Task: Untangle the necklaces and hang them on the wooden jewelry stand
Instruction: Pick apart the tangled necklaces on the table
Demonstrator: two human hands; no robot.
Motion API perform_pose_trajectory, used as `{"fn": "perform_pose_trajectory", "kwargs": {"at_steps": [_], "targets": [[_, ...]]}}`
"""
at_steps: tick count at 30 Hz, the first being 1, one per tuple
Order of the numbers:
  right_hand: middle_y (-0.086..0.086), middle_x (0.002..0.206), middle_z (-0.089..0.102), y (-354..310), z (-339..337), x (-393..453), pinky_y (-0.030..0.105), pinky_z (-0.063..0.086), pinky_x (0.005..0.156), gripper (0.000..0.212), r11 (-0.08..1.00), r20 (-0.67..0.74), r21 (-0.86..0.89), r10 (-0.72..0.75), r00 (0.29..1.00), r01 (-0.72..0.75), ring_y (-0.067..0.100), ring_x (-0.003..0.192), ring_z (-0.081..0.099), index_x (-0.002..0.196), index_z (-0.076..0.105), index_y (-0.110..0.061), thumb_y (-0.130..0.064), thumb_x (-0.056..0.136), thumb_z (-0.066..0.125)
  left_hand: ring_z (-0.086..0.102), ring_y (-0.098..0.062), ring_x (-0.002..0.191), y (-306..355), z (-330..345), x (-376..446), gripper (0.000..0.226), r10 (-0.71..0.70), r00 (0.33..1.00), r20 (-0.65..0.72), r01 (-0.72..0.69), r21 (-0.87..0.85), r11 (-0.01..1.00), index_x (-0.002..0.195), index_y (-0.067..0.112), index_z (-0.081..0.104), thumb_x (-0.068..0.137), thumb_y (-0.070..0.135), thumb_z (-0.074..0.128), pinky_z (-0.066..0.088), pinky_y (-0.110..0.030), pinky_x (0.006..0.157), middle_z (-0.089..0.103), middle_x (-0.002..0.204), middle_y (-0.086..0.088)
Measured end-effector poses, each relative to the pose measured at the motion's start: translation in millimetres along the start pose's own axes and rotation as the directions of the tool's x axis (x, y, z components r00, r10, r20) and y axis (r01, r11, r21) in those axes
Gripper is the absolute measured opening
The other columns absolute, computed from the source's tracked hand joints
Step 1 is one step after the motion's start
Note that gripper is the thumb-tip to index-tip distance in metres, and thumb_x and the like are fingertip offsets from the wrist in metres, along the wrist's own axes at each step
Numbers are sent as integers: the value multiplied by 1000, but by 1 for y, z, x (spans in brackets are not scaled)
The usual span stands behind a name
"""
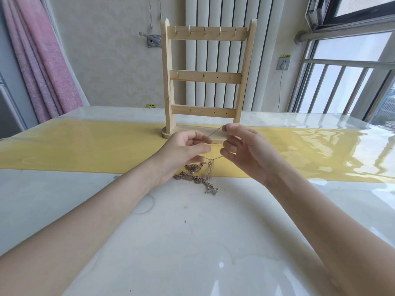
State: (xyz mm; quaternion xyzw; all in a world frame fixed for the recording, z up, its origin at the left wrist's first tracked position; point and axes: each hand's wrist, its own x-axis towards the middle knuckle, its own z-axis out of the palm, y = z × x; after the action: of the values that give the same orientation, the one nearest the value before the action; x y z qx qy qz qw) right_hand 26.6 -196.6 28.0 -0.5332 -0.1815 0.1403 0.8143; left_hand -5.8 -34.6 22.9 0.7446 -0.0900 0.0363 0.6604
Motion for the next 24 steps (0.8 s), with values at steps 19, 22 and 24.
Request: {"fn": "perform_pose_trajectory", "kwargs": {"at_steps": [19, 22, 24], "targets": [[-8, 50, 26, -6, -14, 1, 18, 13, 39, 14, 987, -193, 48, -141, 971, 153, 5, 38, 18, 85, 58, -15, -17, 96, 50, 40, -13, 67, -14, -17, 5, 22, 191, 974, -122, 15, 876, 483, 74, 25, 70, 81, 45, 67, 28, -30, 57, 44, 66, 3], [-9, 49, 28, -6, -17, 2, 18, 12, 39, 13, 986, -213, 15, -158, 964, 165, 5, 38, 19, 85, 58, -14, -16, 96, 51, 42, -4, 47, -14, -22, 11, 33, 241, 917, -319, 38, 669, 742, 73, 19, 70, 95, 34, 51, 29, -20, 49, 50, 63, 0], [-10, 46, 29, -4, -19, 2, 18, 12, 40, 13, 984, -213, -88, -172, 962, 157, 6, 39, 19, 83, 58, -13, -13, 95, 54, 35, -3, 37, -11, -25, 15, 40, 77, 886, -457, 46, 253, 966, 70, 17, 67, 99, 31, 44, 30, -16, 48, 44, 59, 3]]}}
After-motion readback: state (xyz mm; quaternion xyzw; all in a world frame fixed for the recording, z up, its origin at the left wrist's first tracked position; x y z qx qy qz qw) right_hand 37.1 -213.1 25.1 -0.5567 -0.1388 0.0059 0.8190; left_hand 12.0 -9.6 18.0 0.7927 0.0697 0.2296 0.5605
